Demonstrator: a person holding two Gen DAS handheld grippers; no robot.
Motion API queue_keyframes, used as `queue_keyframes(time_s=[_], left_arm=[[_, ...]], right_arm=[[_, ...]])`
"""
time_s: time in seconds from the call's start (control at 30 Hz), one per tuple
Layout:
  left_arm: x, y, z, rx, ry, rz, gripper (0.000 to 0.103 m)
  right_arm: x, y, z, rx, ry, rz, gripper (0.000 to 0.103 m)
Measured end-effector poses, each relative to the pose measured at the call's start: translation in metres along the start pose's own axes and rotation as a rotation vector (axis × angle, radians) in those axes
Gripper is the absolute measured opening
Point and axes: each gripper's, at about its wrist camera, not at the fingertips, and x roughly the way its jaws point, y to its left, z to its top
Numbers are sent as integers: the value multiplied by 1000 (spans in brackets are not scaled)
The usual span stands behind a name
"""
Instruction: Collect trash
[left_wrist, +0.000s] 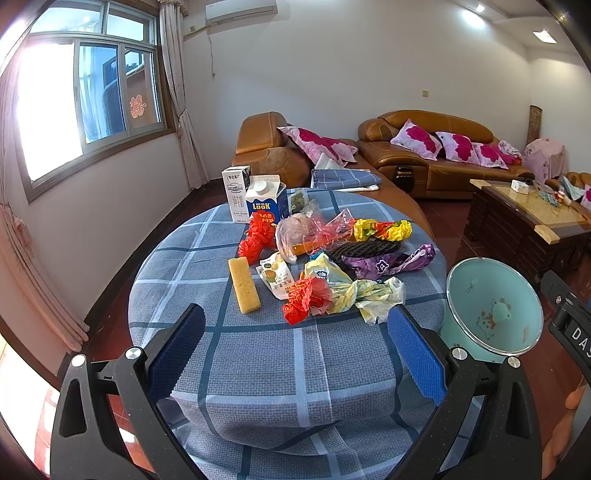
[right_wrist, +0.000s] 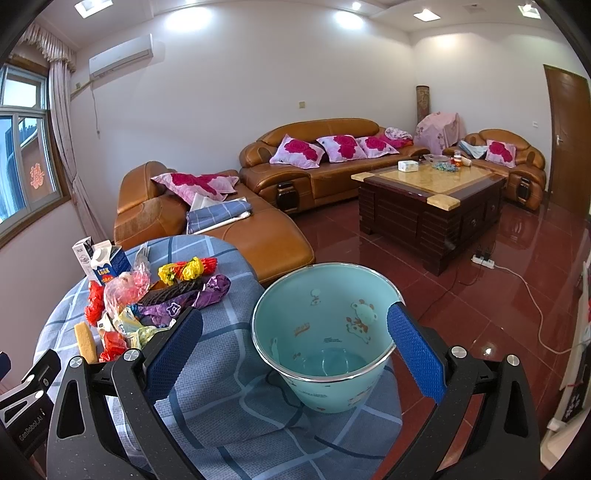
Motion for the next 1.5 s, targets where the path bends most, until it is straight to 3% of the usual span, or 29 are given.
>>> queue_keyframes(time_s=[1.07, 1.5], left_arm=[[2, 3, 2, -13, 10, 0, 97], [59, 55, -17, -97, 142, 26, 97]], right_arm=[[5, 3, -2, -12, 23, 5, 98], [32, 24, -11, -81, 51, 76, 97]])
